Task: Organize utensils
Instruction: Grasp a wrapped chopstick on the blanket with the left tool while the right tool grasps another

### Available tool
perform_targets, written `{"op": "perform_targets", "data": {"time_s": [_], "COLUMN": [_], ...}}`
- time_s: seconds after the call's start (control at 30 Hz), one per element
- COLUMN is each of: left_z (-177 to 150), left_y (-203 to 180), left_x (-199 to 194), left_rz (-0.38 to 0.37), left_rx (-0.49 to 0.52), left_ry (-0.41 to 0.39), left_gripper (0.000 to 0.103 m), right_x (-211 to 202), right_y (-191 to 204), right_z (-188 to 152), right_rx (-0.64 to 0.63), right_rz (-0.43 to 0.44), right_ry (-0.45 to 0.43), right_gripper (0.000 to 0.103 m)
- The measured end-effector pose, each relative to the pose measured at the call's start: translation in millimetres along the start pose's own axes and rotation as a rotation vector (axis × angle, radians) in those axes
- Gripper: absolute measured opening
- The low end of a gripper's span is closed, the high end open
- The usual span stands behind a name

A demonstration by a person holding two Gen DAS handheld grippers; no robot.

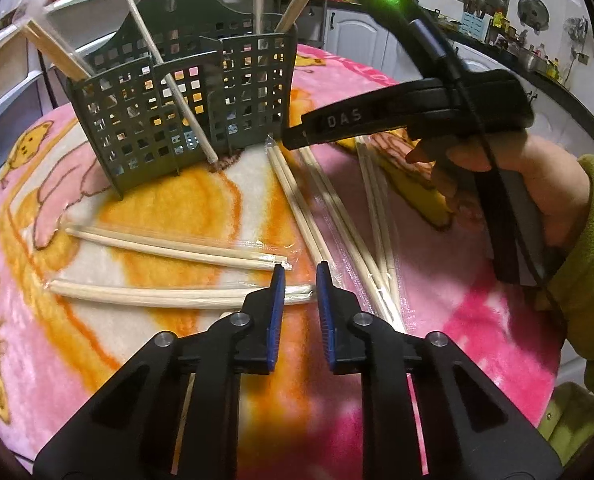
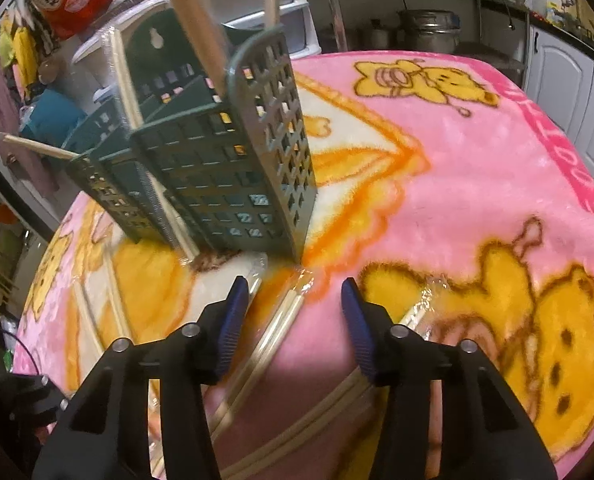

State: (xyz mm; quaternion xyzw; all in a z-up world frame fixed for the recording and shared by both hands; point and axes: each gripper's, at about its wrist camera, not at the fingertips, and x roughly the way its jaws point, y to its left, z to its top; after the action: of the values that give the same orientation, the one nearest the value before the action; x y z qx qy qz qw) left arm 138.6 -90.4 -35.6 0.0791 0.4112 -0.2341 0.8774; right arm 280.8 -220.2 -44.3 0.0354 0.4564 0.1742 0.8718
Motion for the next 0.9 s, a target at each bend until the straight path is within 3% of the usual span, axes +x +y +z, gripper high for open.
{"op": "perform_targets", "data": {"time_s": [0.2, 0.43, 0.8, 0.9], "left_z": [-3.4, -5.9, -5.6, -2.5], "left_y": [6.1, 12.9, 0.9, -4.7], "left_x": [-5.3, -7.6, -6.6, -4.5], "left_rz": [-0.023, -0.036, -0.064, -0.071], "left_rx": [-0.03, -0.049, 0.013, 0.027], "left_ry": [0.007, 0.015, 0.044, 0.045], "left_gripper": [0.004, 0.003, 0.003, 0.014], "right_x": [12.0, 11.8, -6.5, -12.4], "right_y": [3.8, -5.1, -17.5, -19.2], "right_z": [-0.4, -2.2, -4.8, -4.7], "right_rx": [-0.02, 0.001, 0.075, 0.079], "right_rz": [-0.028, -0.065, -0.013, -0.004], "right_ry": [0.025, 0.011, -0.032, -0.042], "right_gripper": [0.036, 0.013, 0.011, 0.011]}}
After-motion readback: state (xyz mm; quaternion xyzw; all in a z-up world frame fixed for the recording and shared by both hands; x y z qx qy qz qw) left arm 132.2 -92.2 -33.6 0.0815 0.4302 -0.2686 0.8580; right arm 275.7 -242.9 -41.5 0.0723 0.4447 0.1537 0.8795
